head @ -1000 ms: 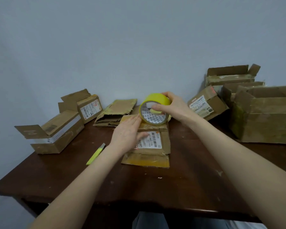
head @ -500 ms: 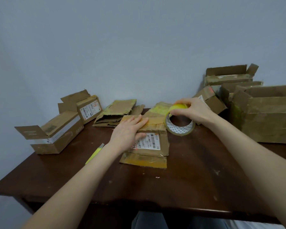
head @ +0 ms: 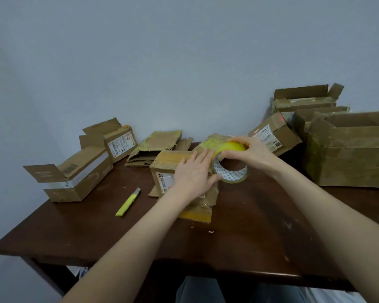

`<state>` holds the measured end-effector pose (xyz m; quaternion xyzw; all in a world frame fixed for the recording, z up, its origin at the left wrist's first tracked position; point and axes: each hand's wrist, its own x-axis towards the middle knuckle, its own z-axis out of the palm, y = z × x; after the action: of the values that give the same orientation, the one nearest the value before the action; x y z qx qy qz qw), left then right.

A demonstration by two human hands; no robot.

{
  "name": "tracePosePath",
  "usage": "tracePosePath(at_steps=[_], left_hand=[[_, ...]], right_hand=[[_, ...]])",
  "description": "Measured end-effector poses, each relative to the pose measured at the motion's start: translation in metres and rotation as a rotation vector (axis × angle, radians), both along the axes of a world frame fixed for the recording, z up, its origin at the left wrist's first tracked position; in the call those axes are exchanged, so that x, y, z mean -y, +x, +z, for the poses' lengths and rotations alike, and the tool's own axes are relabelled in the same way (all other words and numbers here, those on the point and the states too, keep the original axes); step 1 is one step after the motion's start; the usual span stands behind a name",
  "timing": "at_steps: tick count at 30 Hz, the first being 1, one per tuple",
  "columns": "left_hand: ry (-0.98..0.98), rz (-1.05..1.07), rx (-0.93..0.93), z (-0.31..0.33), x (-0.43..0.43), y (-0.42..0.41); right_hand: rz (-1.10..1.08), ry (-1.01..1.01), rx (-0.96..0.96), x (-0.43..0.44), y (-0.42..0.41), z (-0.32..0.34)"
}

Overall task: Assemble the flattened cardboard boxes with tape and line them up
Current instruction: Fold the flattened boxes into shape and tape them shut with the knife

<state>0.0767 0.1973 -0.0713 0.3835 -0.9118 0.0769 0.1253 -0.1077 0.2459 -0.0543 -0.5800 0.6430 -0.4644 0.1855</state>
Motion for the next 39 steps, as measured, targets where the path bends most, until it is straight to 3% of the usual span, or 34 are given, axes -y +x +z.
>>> tracePosePath(at_steps=[4,6,12,17,26,32,39], left_hand=[[-0.017,0.013,0.052,-0.004,0.008,0.006],[-0.022,0.008,0.055,-0.003,0.008,0.006],[-0.040,-0.004,0.070,-0.004,0.010,0.007],[-0.045,-0.016,0.059,-0.005,0.012,0.007],[-0.055,-0.033,0.020,-0.007,0.016,0.009],[-0.061,-0.027,0.024,-0.008,0.017,0.008],[-0.083,-0.028,0.010,-0.008,0.016,0.010]], right_hand=[[0.097,0.027,0.288,-0.004,0.002,-0.016],[0.103,0.000,0.341,-0.008,0.002,-0.021],[0.089,0.073,0.079,-0.014,-0.009,-0.014],[0.107,0.154,-0.027,-0.023,-0.014,-0.016],[-0.049,0.134,0.067,-0.036,-0.024,-0.029],[-0.161,0.121,-0.221,-0.041,-0.014,-0.019],[-0.174,0.136,-0.241,-0.046,-0.010,-0.013]])
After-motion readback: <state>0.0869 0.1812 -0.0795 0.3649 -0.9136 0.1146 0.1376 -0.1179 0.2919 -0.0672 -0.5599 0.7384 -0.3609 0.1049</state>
